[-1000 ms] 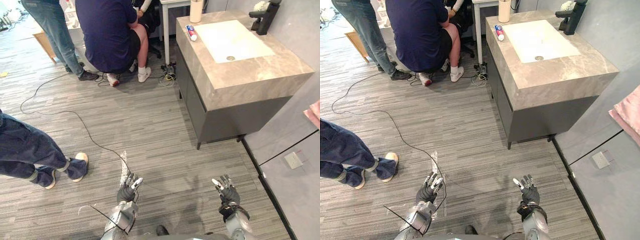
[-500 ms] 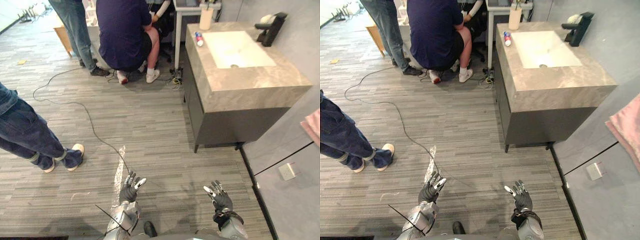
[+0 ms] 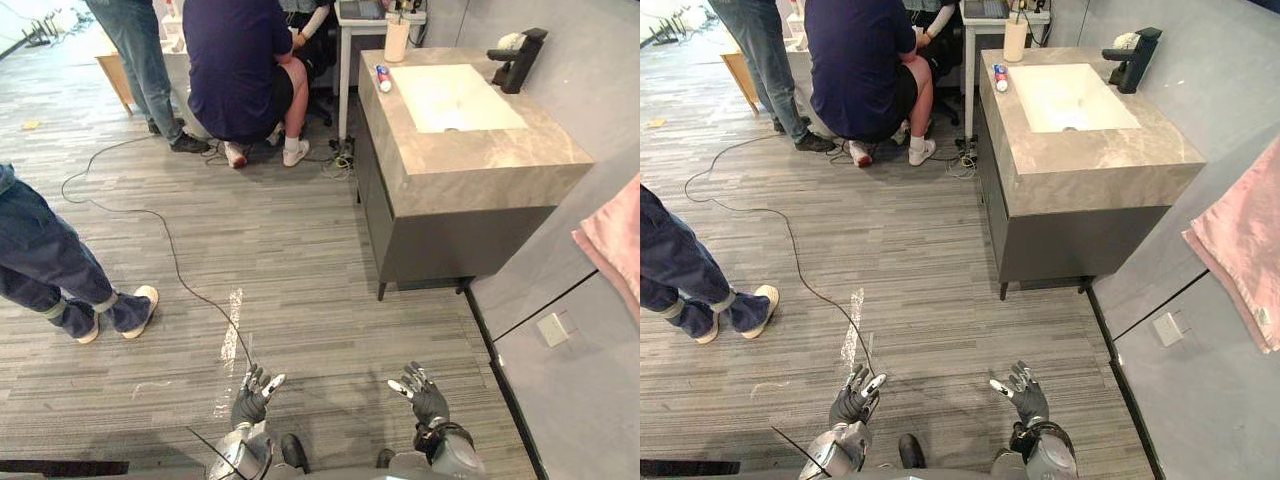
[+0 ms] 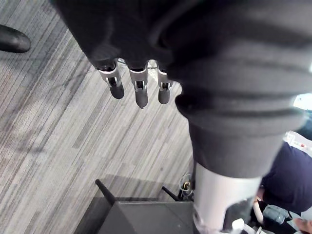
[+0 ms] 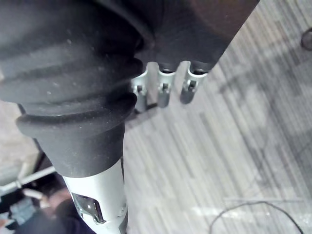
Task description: Organize washtable
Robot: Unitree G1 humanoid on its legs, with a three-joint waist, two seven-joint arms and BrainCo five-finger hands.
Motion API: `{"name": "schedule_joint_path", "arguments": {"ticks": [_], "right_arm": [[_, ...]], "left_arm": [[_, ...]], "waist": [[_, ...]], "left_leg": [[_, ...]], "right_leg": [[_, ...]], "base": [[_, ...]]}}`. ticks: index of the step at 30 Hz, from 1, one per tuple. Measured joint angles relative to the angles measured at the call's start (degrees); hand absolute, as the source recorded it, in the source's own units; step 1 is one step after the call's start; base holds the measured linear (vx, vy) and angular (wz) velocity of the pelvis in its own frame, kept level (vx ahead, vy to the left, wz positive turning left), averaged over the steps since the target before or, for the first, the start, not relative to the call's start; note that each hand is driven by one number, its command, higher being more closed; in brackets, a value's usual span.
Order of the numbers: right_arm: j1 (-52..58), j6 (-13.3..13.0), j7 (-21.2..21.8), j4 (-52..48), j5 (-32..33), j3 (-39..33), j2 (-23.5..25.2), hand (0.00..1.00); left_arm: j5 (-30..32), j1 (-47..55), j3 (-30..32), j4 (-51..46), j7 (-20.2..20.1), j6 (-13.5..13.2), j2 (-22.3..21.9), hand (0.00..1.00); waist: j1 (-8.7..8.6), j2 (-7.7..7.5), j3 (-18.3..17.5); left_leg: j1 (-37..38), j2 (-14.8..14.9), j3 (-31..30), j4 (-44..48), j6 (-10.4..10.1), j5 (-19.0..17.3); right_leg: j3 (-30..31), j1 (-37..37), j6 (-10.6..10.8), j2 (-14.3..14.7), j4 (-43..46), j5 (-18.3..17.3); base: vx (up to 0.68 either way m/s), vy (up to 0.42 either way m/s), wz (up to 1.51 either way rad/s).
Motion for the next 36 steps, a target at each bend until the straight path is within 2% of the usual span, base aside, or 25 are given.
{"name": "schedule_joint_path", "arguments": {"ticks": [4, 5, 6, 7, 8, 9, 12, 13, 15, 16, 18, 20, 21, 22, 23, 24, 25, 26, 27, 28, 29, 30, 31, 33, 36], "right_arm": [[-1.33, -0.02, -0.02, 0.13, 0.09, 0.01, -0.38, 0.0], [-1.35, -0.05, 0.0, 0.12, 0.13, 0.26, -0.24, 0.0], [-1.24, -0.08, 0.01, 0.12, 0.13, 0.42, -0.26, 0.0], [-0.89, -0.19, 0.01, 0.15, 0.13, 0.85, -0.63, 0.0], [-0.93, -0.28, 0.07, 0.14, 0.13, 1.16, -0.66, 0.0], [-1.17, -0.66, 0.19, -0.11, 0.13, 2.67, -0.6, 0.0], [-0.87, -0.84, 0.11, 0.01, 0.17, 2.79, -0.83, 0.0], [-0.93, -0.82, 0.1, 0.03, 0.21, 2.76, -1.03, 0.0], [-0.85, -0.79, 0.06, 0.02, 0.37, 2.39, -1.06, 0.0], [-0.91, -0.78, 0.06, 0.02, 0.39, 2.23, -1.02, 0.0], [-0.92, -0.68, 0.05, -0.09, 0.41, 1.88, -0.66, 0.0], [-0.53, -0.66, 0.03, -0.84, 0.9, 0.62, 0.13, 0.0], [0.24, -0.6, 0.02, -1.51, 1.16, -0.01, -0.35, 0.0], [0.1, -0.49, -0.01, -1.6, 1.33, -0.4, -0.78, 0.0], [0.04, -0.43, -0.07, -1.87, 1.45, -1.74, -1.14, 0.0], [0.04, -0.36, -0.1, -2.03, 1.53, -2.32, -1.35, 0.0], [-0.22, -0.28, -0.18, -2.61, 1.53, -2.54, -1.43, 0.0], [-0.58, -0.29, -0.26, -3.11, 1.55, -2.52, -1.37, 0.0], [-1.72, -0.51, -0.8, -4.17, 2.42, -2.52, -1.22, 0.0], [-2.73, -1.16, -1.45, -4.74, 3.91, -2.59, -0.87, 0.0], [-3.37, -1.48, -1.7, -4.75, 4.83, -2.51, -0.59, 0.0], [-4.25, -2.12, -2.44, -4.77, 6.08, -2.32, 0.29, 0.0], [-4.86, -2.28, -2.68, -4.78, 6.96, -2.27, 1.06, 0.0], [-5.12, -2.25, -2.58, -4.77, 7.06, -1.23, 1.07, 0.0], [-3.95, -2.09, -2.39, -4.66, 7.07, -1.2, 0.72, 0.0]], "left_arm": [[0.35, 0.07, 0.05, -1.17, 0.16, -0.18, -0.59, 0.0], [1.1, 0.75, 0.28, -2.55, 0.19, -0.32, -0.65, 0.0], [1.51, 1.11, 0.49, -2.94, 0.22, -0.36, -0.65, 0.0], [2.34, 1.75, 1.27, -3.64, 0.24, -0.47, -0.63, 0.0], [2.34, 1.9, 1.7, -3.91, 0.27, -0.79, -0.83, 0.0], [2.33, 1.94, 3.29, -3.89, 0.93, -1.34, -0.35, 0.0], [2.33, 2.1, 3.71, -3.8, 1.21, -1.34, -0.09, 0.0], [2.33, 2.06, 3.57, -3.81, 1.21, -1.34, -0.11, 0.0], [2.33, 2.0, 3.29, -3.8, 1.15, -1.35, -0.09, 0.0], [2.33, 1.89, 3.27, -3.81, 1.13, -1.35, -0.1, 0.0], [2.33, 1.51, 1.84, -3.83, 1.05, -1.35, 0.09, 0.0], [2.33, 1.07, -0.62, -4.1, 0.91, -1.36, 0.18, 0.0], [2.3, 0.88, -2.73, -3.81, 0.7, -1.27, -0.07, 0.0], [2.3, 0.89, -4.17, -3.57, 0.5, -1.21, -0.33, 0.0], [2.27, 0.62, -6.87, -3.27, -0.04, -1.17, -0.59, 0.0], [2.27, -0.19, -8.12, -3.22, -0.29, -1.17, -1.18, 0.0], [2.19, -1.08, -7.97, -2.62, -0.39, -1.18, -2.67, 0.0], [2.12, -1.81, -7.6, -2.28, -0.41, -1.21, -2.99, 0.0], [2.15, -3.5, -6.99, -1.64, -0.44, -1.25, -2.83, 0.0], [2.16, -5.04, -6.18, -0.91, -0.14, -1.26, -2.64, 0.0], [2.15, -5.43, -5.41, -0.95, 0.08, -1.32, -2.6, 0.0], [2.13, -5.68, -4.07, -1.01, 0.39, -1.42, -2.46, 0.0], [2.1, -5.55, -3.37, -1.06, 0.78, -1.44, -1.81, 0.0], [2.11, -4.96, -2.18, -1.11, 1.15, -1.34, -1.39, 0.0], [2.15, -2.12, -1.95, -1.43, 1.14, -1.11, -0.95, 0.0]], "waist": [[0.0, 0.01, 0.25], [-0.02, -0.61, 0.91], [-0.18, -0.86, 1.08], [-0.37, -0.36, 1.5], [-0.4, -0.58, 1.55], [-0.24, -0.67, 2.05], [-0.42, 0.19, 3.34], [-0.4, 0.69, 4.13], [-0.64, 1.06, 4.51], [-0.72, 0.84, 4.64], [-0.64, -0.21, 5.03], [-1.14, -0.52, 4.66], [-1.67, 0.16, 3.79], [-1.7, 2.11, 3.35], [-1.84, 4.42, 2.71], [-1.95, 5.36, 2.36], [-1.71, 6.73, 2.39], [-1.73, 6.77, 2.43], [-1.78, 6.41, 2.66], [-1.8, 5.93, 3.0], [-1.48, 5.34, 3.38], [-0.93, 3.88, 3.81], [-0.09, 2.64, 3.92], [0.36, 1.47, 4.39], [0.61, 0.58, 4.69]], "left_leg": [[1.72, -2.0, -3.33, 0.0, 1.59, -2.05], [3.56, -2.75, -5.84, 0.03, 2.5, -3.25], [4.42, -3.05, -7.0, 0.08, 3.01, -3.62], [5.48, -3.05, -9.49, 0.4, 4.1, -4.37], [5.65, -2.9, -10.53, 0.49, 4.59, -4.72], [4.57, -2.38, -13.29, 2.6, 5.61, -6.24], [5.46, -2.34, -16.32, 4.62, 6.05, -8.45], [6.66, -2.32, -17.1, 4.9, 6.09, -9.39], [9.04, -2.61, -18.54, 5.08, 5.16, -11.86], [9.67, -2.81, -18.77, 5.23, 4.52, -12.24], [12.87, -3.46, -19.3, 6.27, 2.31, -16.1], [15.44, -3.39, -19.96, 6.51, -0.21, -20.08], [16.4, -2.17, -20.56, 7.55, -1.67, -23.05], [15.73, -0.92, -20.38, 9.76, -3.07, -24.3], [12.44, 1.45, -19.0, 17.65, -5.98, -25.49], [9.99, 2.83, -17.63, 24.92, -11.05, -25.3], [6.9, 5.12, -15.61, 34.57, -16.21, -22.87], [4.69, 6.13, -14.56, 40.16, -16.0, -19.95], [-0.18, 8.82, -11.61, 53.2, -16.27, -16.73], [-4.1, 11.46, -8.79, 63.25, -15.84, -16.97], [-5.28, 12.5, -6.98, 66.22, -15.58, -17.15], [-7.21, 13.97, -3.44, 67.74, -12.38, -18.8], [-9.47, 15.44, -0.96, 65.84, -8.06, -20.91], [-13.04, 17.61, -1.81, 57.98, -4.72, -22.85], [-14.68, 18.48, -11.56, 39.28, -5.13, -22.55]], "right_leg": [[-1.52, -0.99, 0.82, -3.17, 9.64, -0.28], [-1.14, -3.73, -0.88, -5.72, 20.93, 0.8], [-0.7, -4.93, -2.89, -6.53, 25.52, 2.24], [1.06, -7.97, -3.63, -6.61, 31.7, 2.52], [1.3, -9.26, -3.47, -5.95, 32.85, 0.02], [0.65, -13.2, -3.88, -3.92, 32.23, -4.21], [-0.5, -15.71, -3.37, -1.88, 23.37, -3.9], [-0.76, -15.83, -2.44, -1.06, 17.61, -2.46], [-2.06, -16.43, -0.17, 0.21, -0.41, 5.56], [-2.9, -16.93, 0.35, 0.03, -2.92, 6.88], [-6.94, -20.08, -0.85, -0.44, -4.59, 8.37], [-7.94, -19.62, -3.72, 0.14, -4.09, 9.42], [-7.31, -19.44, -6.69, 1.79, -2.98, 12.79], [-7.5, -19.64, -6.82, 2.53, -1.71, 13.2], [-8.08, -19.6, -7.23, 3.72, -0.47, 13.48], [-9.32, -18.58, -9.03, 4.15, -0.08, 14.04], [-9.44, -16.47, -10.49, 5.87, 0.69, 12.13], [-9.14, -15.6, -10.91, 6.35, 1.14, 10.97], [-8.26, -13.01, -10.96, 7.39, 0.93, 8.86], [-6.85, -9.37, -11.12, 8.98, -1.12, 8.33], [-5.44, -7.17, -11.17, 9.73, -2.53, 8.27], [-2.13, -3.33, -11.15, 10.37, -4.85, 8.2], [1.95, -0.78, -10.73, 10.64, -6.41, 7.86], [7.17, 1.25, -9.92, 10.67, -6.34, 6.07], [15.75, 2.22, -7.37, 9.65, -2.2, 1.61]], "base": [[0.17, 0.116, 0.5], [0.16, 0.132, 0.85], [0.19, 0.111, 1.04], [0.18, 0.063, 0.75], [0.31, 0.093, 1.01], [0.25, 0.069, 0.78], [0.22, 0.037, 0.68], [0.29, 0.01, 0.54], [0.39, -0.031, 0.45], [0.49, -0.085, 0.38], [0.6, -0.145, 0.27], [0.67, -0.188, 0.31], [0.69, -0.217, 0.29], [0.87, -0.284, 0.14], [0.73, -0.239, 0.05], [0.87, -0.29, -0.04], [0.57, -0.189, -0.11], [0.67, -0.204, -0.26], [0.6, -0.176, -0.36], [0.56, -0.166, -0.48], [0.49, -0.126, -0.76], [0.45, -0.065, -1.11], [0.5, -0.011, -1.23], [0.45, 0.127, -1.47], [0.29, 0.249, -1.58]]}}
